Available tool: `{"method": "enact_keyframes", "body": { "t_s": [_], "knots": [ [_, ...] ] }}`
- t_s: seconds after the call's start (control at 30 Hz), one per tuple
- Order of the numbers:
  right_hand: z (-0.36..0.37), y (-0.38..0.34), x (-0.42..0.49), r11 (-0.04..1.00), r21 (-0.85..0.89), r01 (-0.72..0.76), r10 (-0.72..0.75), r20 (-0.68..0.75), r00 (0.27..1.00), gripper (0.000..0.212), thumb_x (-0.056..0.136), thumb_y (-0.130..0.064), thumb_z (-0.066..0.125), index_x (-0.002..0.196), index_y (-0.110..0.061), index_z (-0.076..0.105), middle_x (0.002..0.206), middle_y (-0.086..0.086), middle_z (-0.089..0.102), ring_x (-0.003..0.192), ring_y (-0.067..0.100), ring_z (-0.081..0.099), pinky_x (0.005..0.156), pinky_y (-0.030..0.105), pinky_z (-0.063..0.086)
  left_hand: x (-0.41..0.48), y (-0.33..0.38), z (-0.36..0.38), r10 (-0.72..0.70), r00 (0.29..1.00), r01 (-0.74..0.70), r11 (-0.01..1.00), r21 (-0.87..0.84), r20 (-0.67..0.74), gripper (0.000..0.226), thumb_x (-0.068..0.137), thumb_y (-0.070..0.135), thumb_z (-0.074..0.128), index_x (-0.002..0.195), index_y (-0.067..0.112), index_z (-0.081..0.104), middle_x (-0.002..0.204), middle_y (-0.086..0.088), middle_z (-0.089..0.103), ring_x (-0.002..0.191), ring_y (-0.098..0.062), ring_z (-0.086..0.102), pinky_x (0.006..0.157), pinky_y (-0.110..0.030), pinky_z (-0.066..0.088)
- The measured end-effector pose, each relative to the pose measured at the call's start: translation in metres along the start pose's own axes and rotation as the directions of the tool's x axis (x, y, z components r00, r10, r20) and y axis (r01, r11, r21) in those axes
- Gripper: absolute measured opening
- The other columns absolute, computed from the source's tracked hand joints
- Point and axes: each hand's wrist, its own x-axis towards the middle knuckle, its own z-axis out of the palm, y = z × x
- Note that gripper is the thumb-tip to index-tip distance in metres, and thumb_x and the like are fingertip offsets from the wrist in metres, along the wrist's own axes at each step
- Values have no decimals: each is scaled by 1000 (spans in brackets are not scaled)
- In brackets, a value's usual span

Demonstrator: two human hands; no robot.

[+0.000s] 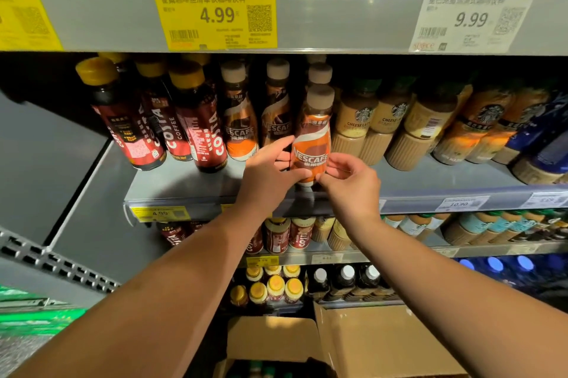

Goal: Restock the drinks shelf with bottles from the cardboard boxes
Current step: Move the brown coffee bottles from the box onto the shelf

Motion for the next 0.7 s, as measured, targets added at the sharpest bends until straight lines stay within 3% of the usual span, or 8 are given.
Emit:
{"method": "enact_keyframes", "body": {
  "t_s": [0.13,0.23,0.33,0.43,0.57,0.7],
  "knots": [
    [-4,0,0,1000,-16,4,-4,11,1000,37,73,4,75,106,-11,66,92,-1,71,82,-1,66,78,16,54,-1,5,0,32,999,-31,998,55,-23,52,72,13,80,121,11,63,104,3,69,84,0,61,71,1,44],
    [-7,-2,-2,999,-38,8,-8,14,1000,40,71,4,76,108,-9,66,94,-1,71,85,2,67,79,17,54,-1,10,-2,28,1000,-27,995,97,-9,46,76,15,76,121,14,64,102,7,68,85,2,57,67,5,38],
    [-9,-4,-4,999,-37,7,-7,-1,1000,38,71,3,77,104,-11,65,87,-5,68,78,-4,63,72,8,52,-1,10,-3,-8,999,7,999,44,32,43,79,12,74,121,14,65,105,7,69,77,11,57,66,5,40],
    [-11,-7,-5,999,-33,6,-6,-7,1000,37,71,4,78,99,-15,62,82,-10,64,74,-6,61,70,6,51,-3,10,-2,1,998,-6,997,74,69,41,81,17,70,122,19,65,113,5,70,89,6,63,74,-1,44],
    [-13,-10,-4,996,-90,4,-1,31,1000,36,72,4,76,103,-11,62,84,-9,64,75,-1,61,77,15,54,-7,9,-1,-25,997,16,992,125,71,50,84,20,69,132,21,56,124,2,64,102,-7,63,84,-17,47],
    [-26,-12,-13,932,-353,79,-64,54,996,30,81,-3,67,110,-10,65,94,2,64,89,17,59,85,30,50,-22,9,-6,-56,994,13,909,416,91,51,90,25,60,139,23,46,133,1,57,118,-18,54,97,-31,43]
  ]
}}
